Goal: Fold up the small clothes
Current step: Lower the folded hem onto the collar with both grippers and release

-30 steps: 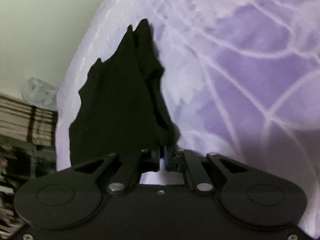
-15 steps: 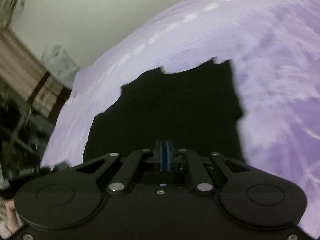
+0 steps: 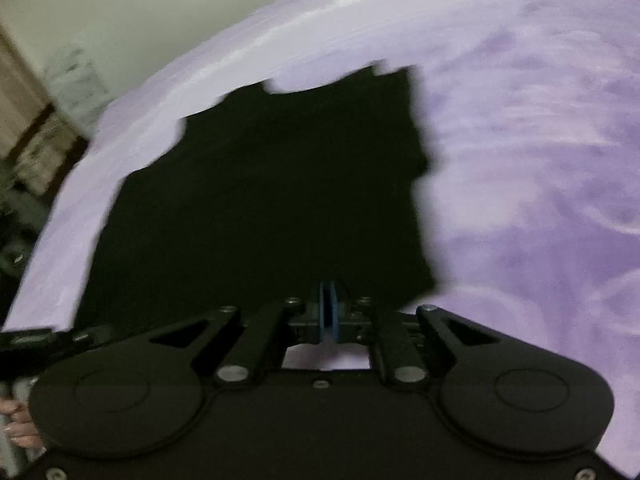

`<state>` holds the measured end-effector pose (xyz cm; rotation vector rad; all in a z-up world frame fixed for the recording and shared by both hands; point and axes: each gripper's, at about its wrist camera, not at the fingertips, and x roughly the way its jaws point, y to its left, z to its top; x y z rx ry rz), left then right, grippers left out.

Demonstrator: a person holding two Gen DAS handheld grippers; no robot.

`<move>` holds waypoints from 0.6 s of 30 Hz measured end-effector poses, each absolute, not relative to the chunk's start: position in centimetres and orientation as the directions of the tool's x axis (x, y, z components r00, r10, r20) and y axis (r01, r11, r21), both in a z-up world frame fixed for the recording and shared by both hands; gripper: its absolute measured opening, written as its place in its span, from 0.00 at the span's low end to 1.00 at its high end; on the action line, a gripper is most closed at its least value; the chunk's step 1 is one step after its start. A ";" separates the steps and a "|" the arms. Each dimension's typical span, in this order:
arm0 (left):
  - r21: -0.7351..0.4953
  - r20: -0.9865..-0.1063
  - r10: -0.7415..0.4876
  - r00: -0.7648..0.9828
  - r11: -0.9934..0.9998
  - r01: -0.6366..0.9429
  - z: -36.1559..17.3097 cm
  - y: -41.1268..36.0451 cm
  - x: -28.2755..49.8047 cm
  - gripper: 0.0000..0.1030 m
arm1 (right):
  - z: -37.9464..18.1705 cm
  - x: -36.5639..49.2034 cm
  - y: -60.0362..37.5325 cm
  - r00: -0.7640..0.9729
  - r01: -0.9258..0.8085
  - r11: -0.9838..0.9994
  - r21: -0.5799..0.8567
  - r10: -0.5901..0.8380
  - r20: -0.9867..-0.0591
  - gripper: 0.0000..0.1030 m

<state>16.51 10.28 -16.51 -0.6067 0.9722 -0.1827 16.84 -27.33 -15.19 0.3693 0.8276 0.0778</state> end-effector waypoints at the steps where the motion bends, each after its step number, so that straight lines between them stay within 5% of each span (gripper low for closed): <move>1: -0.564 -0.726 -0.405 0.556 0.813 -0.144 -16.9 11.1 16.2 0.05 | -15.4 16.6 -28.6 0.675 0.110 0.932 0.345 0.184 -0.714 0.00; 7: -0.567 -0.735 -0.410 0.540 0.808 -0.158 -16.6 10.9 16.0 0.03 | -17.0 15.2 -31.8 0.657 0.183 0.875 0.448 0.230 -0.718 0.00; 18: -0.517 -0.628 -0.397 0.669 0.856 0.023 -9.2 7.9 19.1 0.20 | -10.8 15.7 -26.0 0.763 0.048 0.943 0.331 0.179 -0.621 0.00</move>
